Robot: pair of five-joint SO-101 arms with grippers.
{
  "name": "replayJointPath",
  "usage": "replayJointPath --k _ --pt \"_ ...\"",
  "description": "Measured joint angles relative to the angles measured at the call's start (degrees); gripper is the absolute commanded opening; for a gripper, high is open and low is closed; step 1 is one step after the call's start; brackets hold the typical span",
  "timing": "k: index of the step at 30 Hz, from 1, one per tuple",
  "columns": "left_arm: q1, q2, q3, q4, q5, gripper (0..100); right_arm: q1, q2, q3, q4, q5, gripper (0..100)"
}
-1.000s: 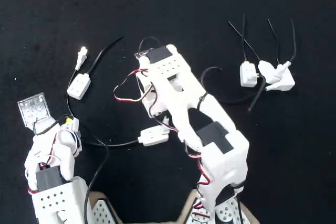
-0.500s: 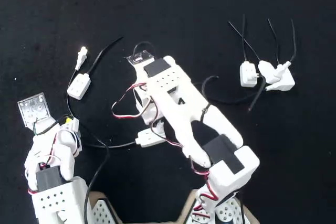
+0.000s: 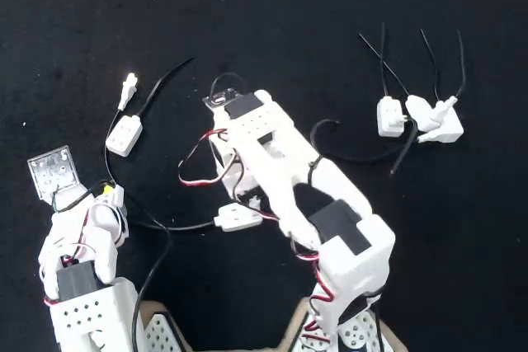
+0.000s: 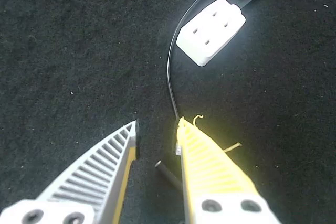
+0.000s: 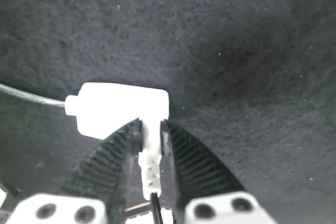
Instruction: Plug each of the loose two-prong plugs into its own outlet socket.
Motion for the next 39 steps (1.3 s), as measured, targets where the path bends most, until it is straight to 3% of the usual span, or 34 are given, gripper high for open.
replayJointPath --k 6,12,18,21,26,33,39 --pt "-0.18 0.0 0.0 0.0 0.0 13 -0.26 -4.84 6.86 -6.59 -0.62 3.1" --pt "-0.18 0.0 0.0 0.0 0.0 13 -0.79 -9.58 8.35 -7.56 2.64 27.0" --pt "-0.18 0.0 0.0 0.0 0.0 13 -1.49 -10.46 1.58 -2.9 9.32 27.2" --pt "-0.97 0.0 0.0 0.0 0.0 13 -2.99 -10.46 -3.52 0.35 15.82 27.2" --pt "-7.12 0.0 0.0 0.0 0.0 13 -8.18 -10.55 -4.84 4.48 34.55 27.2" --pt "-9.58 0.0 0.0 0.0 0.0 13 -8.62 -10.55 9.32 -2.2 60.57 27.2" --pt "-9.58 0.0 0.0 0.0 0.0 13 -8.53 -10.55 20.22 -14.15 66.02 26.7"
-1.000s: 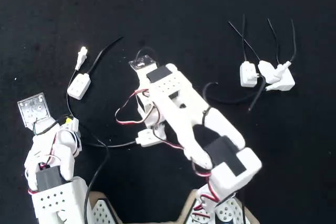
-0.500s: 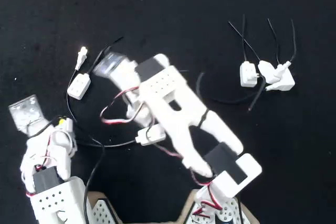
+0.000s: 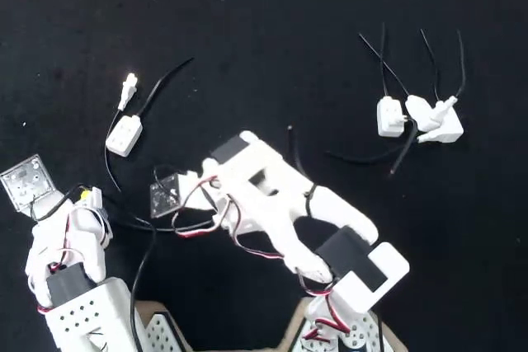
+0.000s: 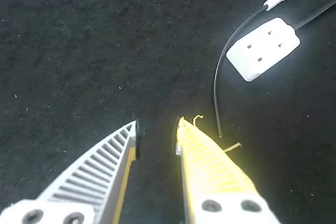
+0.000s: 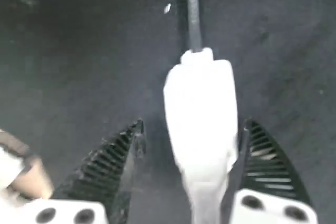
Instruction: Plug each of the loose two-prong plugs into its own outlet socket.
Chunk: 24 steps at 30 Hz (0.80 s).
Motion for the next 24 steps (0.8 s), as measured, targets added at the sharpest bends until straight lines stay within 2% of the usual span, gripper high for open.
replayJointPath --k 2,4,6,8,10,14,21,24 --pt "0.0 0.0 0.0 0.0 0.0 13 0.44 0.0 2.73 -5.36 0.09 18.7" --pt "0.0 0.0 0.0 0.0 0.0 13 1.32 -0.53 5.01 -9.14 0.09 0.8" --pt "0.0 0.0 0.0 0.0 0.0 13 2.2 -1.05 5.45 -10.81 0.09 4.7" --pt "0.0 0.0 0.0 0.0 0.0 13 3.6 -1.49 5.36 -11.78 0.09 0.5" --pt "0.0 0.0 0.0 0.0 0.0 13 5.98 -1.67 5.36 -11.52 -2.02 1.0" --pt "0.0 0.0 0.0 0.0 0.0 13 12.66 -4.04 0.09 -5.45 -11.43 1.1" --pt "0.0 0.0 0.0 0.0 0.0 13 30.68 -3.16 -21.27 5.98 -40.09 1.1" --pt "0.0 0.0 0.0 0.0 0.0 13 38.24 2.9 -30.07 9.14 -44.66 1.1"
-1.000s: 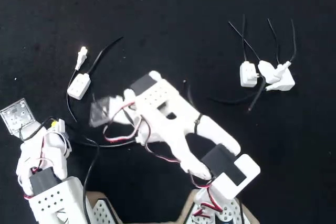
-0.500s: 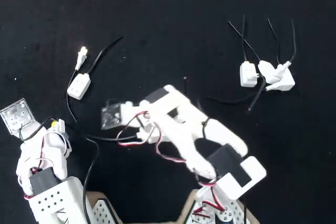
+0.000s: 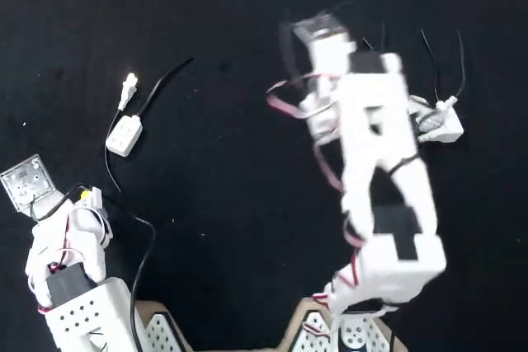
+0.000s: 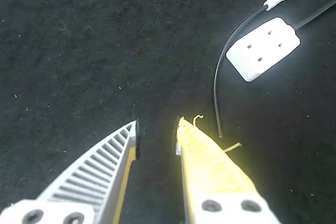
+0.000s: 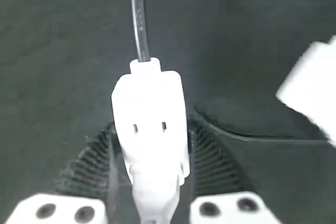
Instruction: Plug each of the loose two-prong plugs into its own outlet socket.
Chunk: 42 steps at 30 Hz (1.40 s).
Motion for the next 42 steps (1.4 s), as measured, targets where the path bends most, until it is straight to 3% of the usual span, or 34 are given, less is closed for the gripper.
replayJointPath --k 5,15,22,25,33,42 --pt "0.0 0.0 0.0 0.0 0.0 13 6.68 12.92 -14.07 2.37 -2.81 1.1" --pt "0.0 0.0 0.0 0.0 0.0 13 10.81 37.89 -38.33 6.68 -5.19 1.7" --pt "0.0 0.0 0.0 0.0 0.0 13 10.99 50.02 -54.95 16.88 -5.19 25.7" --pt "0.0 0.0 0.0 0.0 0.0 13 10.99 52.31 -59.96 17.67 -5.19 27.6" --pt "0.0 0.0 0.0 0.0 0.0 13 8.7 48.53 -62.33 17.76 -5.19 27.6" --pt "0.0 0.0 0.0 0.0 0.0 13 -1.93 13.36 -38.68 17.76 -5.19 27.7"
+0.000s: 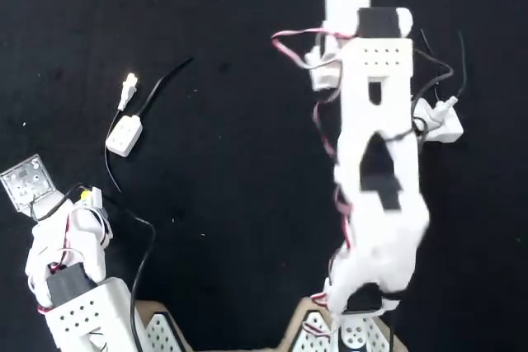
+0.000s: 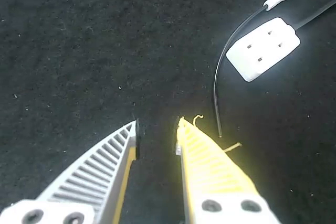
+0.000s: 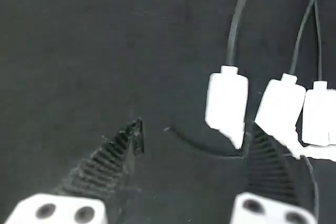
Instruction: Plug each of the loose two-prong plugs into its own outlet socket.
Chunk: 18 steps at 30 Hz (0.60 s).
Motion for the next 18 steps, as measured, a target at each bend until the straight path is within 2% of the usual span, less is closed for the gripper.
replayJointPath --k 5,13,18 --pt "-0.18 0.0 0.0 0.0 0.0 13 -7.03 -18.11 17.76 -4.04 0.0 27.6" --pt "-0.53 0.09 1.85 -7.21 0.0 13 -15.21 -26.29 47.91 -16.44 0.0 27.6" --pt "-0.53 0.09 2.11 -8.18 0.0 13 -20.04 -34.37 62.51 -27.16 -0.09 27.7"
